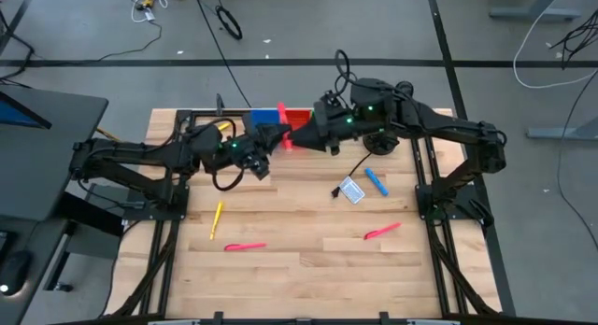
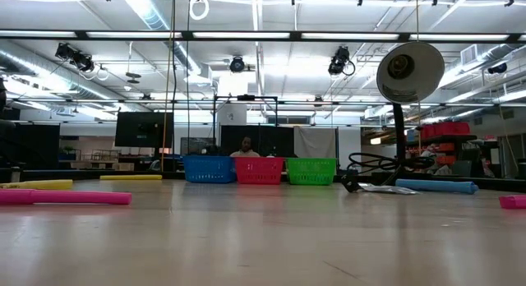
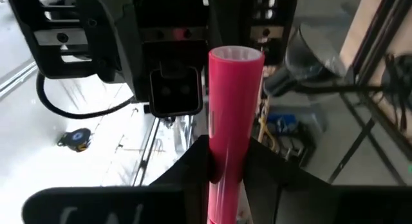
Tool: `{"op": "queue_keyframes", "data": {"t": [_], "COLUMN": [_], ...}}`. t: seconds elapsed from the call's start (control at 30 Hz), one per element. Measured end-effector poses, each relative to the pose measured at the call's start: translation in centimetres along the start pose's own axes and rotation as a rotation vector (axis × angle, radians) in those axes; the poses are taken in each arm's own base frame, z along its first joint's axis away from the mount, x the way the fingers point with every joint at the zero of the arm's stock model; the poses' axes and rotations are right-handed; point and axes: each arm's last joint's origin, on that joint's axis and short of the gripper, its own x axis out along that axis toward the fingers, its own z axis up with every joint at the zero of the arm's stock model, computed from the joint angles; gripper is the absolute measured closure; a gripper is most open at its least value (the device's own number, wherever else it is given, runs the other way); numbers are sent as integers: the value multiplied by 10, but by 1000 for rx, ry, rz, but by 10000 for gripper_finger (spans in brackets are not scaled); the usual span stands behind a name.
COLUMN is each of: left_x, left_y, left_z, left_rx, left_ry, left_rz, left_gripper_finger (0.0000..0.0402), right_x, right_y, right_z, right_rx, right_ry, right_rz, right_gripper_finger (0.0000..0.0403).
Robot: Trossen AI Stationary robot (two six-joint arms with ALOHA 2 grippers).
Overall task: Pick & Place Markers
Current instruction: Put the orange highlighter into the green bin
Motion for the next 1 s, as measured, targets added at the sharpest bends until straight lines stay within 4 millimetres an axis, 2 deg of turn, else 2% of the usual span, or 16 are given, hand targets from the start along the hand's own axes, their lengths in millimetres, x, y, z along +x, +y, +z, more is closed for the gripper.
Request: {"op": "queue_keyframes", "data": {"t": [0.3,0.53,0.77,1.0], "left_x": [1,0,0,0], "left_y": [-1,-1,-3,-4], "left_z": [0,0,0,0], "left_rx": [23,0,-8,-5], "left_ry": [18,3,9,17], "left_rz": [-7,-3,-27,-38], "left_gripper_finger": [332,332,332,332], "right_x": [2,7,28,27], "right_y": [-10,-6,-11,-12], "right_z": [1,4,3,2], "right_rx": [-18,-66,-51,-65], "right_ry": [-63,-116,-44,-27], "right_rz": [-95,-58,-16,-26], "right_gripper_finger": [255,256,256,266]}}
